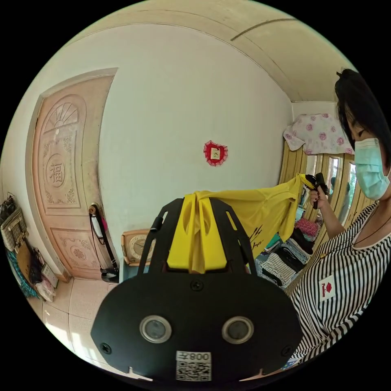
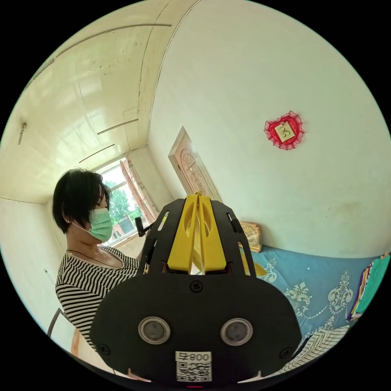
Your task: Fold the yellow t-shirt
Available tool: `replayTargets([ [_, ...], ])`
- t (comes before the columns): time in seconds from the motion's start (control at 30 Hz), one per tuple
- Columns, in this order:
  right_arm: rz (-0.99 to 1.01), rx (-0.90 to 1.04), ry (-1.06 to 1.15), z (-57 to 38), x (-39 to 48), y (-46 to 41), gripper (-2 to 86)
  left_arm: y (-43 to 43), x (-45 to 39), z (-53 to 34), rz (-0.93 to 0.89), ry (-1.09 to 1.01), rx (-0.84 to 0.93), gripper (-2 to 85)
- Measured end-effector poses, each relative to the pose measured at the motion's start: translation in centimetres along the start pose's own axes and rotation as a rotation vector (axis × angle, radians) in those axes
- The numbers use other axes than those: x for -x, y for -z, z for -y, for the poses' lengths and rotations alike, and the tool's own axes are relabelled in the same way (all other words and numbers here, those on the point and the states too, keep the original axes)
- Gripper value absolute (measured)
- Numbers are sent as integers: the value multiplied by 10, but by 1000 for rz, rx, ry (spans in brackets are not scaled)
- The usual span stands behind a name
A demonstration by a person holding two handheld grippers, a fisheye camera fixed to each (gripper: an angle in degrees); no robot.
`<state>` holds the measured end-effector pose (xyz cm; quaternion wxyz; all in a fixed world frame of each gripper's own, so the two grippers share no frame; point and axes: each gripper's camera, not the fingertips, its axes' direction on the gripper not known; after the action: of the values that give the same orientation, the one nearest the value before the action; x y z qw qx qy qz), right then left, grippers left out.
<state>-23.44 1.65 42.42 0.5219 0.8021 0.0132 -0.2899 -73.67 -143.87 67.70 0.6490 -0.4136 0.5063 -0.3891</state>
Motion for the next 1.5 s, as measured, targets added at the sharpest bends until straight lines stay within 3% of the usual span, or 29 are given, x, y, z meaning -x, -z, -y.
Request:
replayTargets([
  [0.5,23,-43,224,-49,54,65,1,79,-90,35,157,-134,-72,7],
  [0.87,-60,17,217,-85,26,37,0,21,-56,46,210,-126,21,9],
  [1.17,-179,214,11,-94,-128,-63,0,-162,68,48,128,-24,253,9],
  [1.5,-320,613,-315,-156,-448,-273,3,-536,274,-52,188,178,742,7],
])
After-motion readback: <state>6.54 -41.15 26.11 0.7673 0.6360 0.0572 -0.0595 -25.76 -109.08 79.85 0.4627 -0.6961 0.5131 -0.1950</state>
